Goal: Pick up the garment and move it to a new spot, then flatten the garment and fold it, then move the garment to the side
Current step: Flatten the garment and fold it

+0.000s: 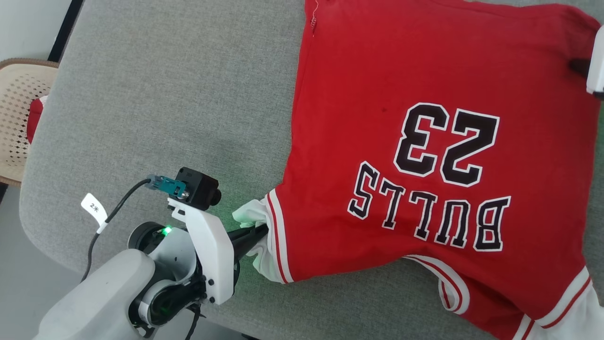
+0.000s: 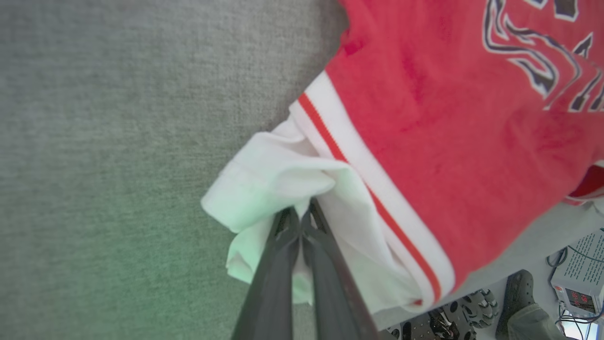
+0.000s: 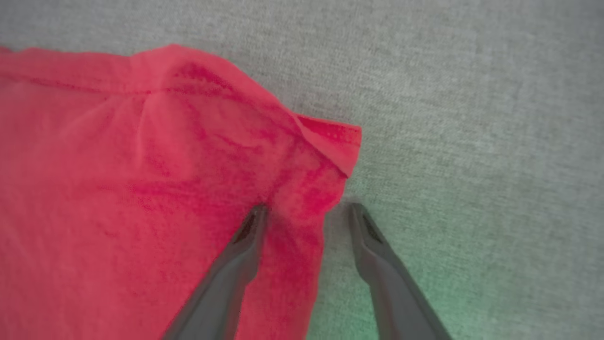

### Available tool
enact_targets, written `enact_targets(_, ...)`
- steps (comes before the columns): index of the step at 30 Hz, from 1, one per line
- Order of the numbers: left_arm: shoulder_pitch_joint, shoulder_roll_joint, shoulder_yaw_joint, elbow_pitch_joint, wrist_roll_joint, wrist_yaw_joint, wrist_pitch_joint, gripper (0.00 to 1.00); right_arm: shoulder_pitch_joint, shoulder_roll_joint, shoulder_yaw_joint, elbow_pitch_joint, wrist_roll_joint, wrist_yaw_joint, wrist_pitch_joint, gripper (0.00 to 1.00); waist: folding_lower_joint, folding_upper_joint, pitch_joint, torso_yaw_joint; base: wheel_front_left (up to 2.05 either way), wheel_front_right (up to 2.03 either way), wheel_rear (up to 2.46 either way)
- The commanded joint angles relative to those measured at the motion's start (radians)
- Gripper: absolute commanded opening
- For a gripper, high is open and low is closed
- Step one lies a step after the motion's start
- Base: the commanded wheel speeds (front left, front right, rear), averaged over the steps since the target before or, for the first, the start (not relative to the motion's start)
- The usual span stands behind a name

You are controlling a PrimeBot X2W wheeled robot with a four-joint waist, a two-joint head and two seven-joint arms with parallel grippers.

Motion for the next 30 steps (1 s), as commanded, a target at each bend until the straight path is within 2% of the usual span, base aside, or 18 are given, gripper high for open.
enact_targets(1,0.002,0.002,-0.007,0.021,-0.003,0.0,0.001,0.0,0.134,0.016,0.014,0.092,-0.002,0.0,0.054,0.0,0.0,-0.0001,-0.006,-0.004,0.0,0.0,0.0)
enact_targets(5,0.004,0.011,0.002,0.038,-0.011,-0.002,0.0,0.0,0.132,-0.02,0.05,0.04,-0.005,-0.001,-0.011,0.0,0.0,-0.0001,-0.033,-0.027,0.0,0.0,0.0)
enact_targets(8,0.015,0.022,0.016,0.041,-0.024,-0.003,-0.009,0.0,0.155,-0.019,0.101,-0.018,0.048,-0.001,-0.027,0.0,0.0,-0.0001,-0.059,-0.058,0.0,0.0,0.0)
enact_targets(12,0.042,0.059,0.032,0.046,-0.035,0.013,-0.017,0.0,0.219,-0.044,0.187,-0.152,0.134,-0.001,-0.027,0.0,0.0,-0.0001,-0.091,-0.111,0.0,0.0,0.0)
enact_targets(16,0.069,0.097,0.052,0.04,-0.041,0.027,-0.027,0.0,0.329,-0.065,0.219,-0.334,0.232,-0.001,0.025,0.0,0.0,-0.0001,-0.119,-0.163,0.0,0.0,0.0)
enact_targets(21,0.097,0.13,0.067,0.016,-0.053,0.048,-0.033,0.0,0.521,-0.074,0.183,-0.591,0.318,-0.001,0.128,0.0,0.0,-0.0001,-0.143,-0.215,0.0,0.0,0.0)
enact_targets(27,0.105,0.15,0.075,-0.019,-0.058,0.064,-0.026,0.0,0.776,-0.003,0.057,-0.846,0.338,-0.001,0.19,0.0,0.0,-0.0001,-0.144,-0.26,0.0,0.0,0.0)
enact_targets(30,0.099,0.15,0.076,-0.024,-0.057,0.065,-0.022,0.0,0.827,0.022,0.027,-0.863,0.333,-0.001,0.184,0.0,0.0,-0.0001,-0.141,-0.266,0.0,0.0,0.0)
